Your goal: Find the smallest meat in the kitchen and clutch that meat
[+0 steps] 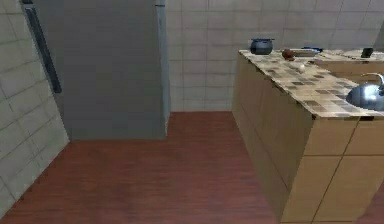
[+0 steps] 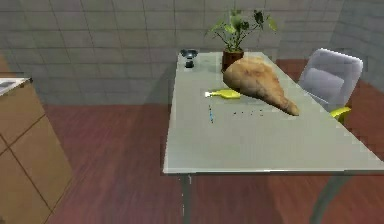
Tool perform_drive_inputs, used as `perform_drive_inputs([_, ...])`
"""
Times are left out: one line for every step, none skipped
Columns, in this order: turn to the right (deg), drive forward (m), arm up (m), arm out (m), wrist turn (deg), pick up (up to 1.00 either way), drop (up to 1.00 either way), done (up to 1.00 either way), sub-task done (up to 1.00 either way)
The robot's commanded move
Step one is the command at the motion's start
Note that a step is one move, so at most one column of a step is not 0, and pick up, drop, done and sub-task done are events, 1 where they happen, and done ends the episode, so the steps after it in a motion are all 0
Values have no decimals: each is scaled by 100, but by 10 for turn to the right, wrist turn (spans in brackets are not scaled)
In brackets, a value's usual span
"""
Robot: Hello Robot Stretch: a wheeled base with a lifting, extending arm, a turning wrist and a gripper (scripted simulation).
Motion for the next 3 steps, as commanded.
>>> perform_drive_inputs([0,100,0,0,0,0,0,0,0])
perform_drive_inputs([0,45,0,0,0,0,0,0,0])
perform_drive_inputs([-360,0,0,0,0,0,0,0,0])
